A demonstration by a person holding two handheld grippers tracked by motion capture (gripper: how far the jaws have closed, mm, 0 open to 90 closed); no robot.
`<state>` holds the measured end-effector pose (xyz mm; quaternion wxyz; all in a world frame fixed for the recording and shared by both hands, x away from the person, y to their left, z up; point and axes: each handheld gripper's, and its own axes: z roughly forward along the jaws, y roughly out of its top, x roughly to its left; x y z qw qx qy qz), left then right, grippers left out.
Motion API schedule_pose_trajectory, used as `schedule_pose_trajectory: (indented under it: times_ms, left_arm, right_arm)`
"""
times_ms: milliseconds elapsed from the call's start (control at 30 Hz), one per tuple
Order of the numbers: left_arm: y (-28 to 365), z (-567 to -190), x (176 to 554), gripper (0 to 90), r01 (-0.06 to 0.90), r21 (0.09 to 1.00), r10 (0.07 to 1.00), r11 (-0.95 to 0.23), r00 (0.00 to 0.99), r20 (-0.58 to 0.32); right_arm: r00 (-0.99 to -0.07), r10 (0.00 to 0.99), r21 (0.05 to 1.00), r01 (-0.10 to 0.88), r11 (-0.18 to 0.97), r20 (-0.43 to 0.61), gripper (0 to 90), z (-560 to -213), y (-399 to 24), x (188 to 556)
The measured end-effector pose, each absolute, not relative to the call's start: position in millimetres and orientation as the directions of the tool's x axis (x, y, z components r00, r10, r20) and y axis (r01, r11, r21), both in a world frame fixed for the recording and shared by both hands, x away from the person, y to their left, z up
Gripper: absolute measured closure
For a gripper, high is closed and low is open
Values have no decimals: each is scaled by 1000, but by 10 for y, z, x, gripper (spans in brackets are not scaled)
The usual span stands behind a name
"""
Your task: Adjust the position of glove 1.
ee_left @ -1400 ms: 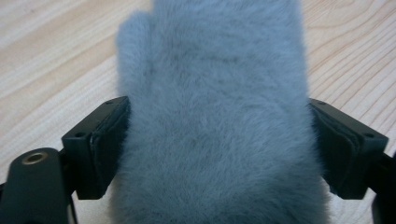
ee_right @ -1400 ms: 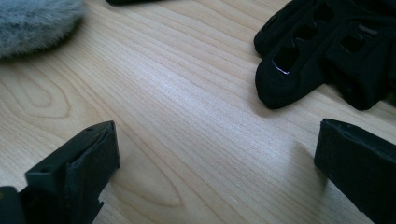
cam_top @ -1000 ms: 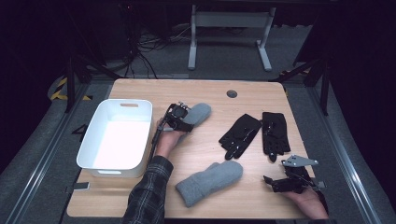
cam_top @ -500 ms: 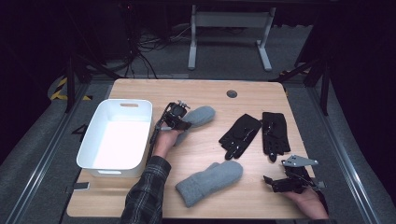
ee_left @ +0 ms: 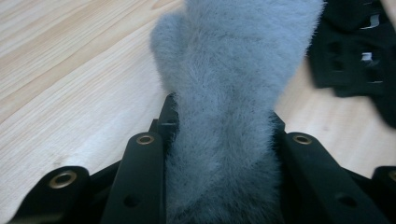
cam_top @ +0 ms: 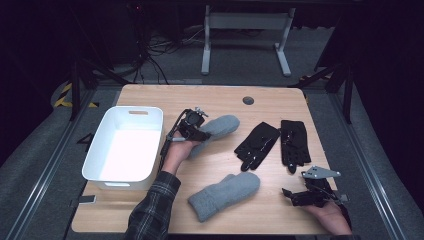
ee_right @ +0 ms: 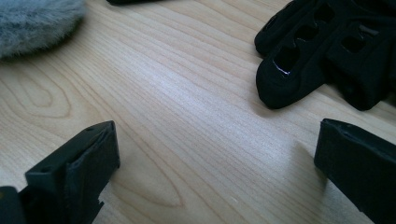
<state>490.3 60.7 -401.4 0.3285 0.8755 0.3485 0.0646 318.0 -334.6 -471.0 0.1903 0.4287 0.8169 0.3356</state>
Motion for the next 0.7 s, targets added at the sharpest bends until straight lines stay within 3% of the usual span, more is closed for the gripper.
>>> schedule_pose_trajectory:
  times_ms: [700]
  left_arm:
    - [496,-3649,4165,650,530,625,543,-574,817,-194]
  right_arm:
    - [-560,828,711,573,407,-23,4,-4710,-3346,3180]
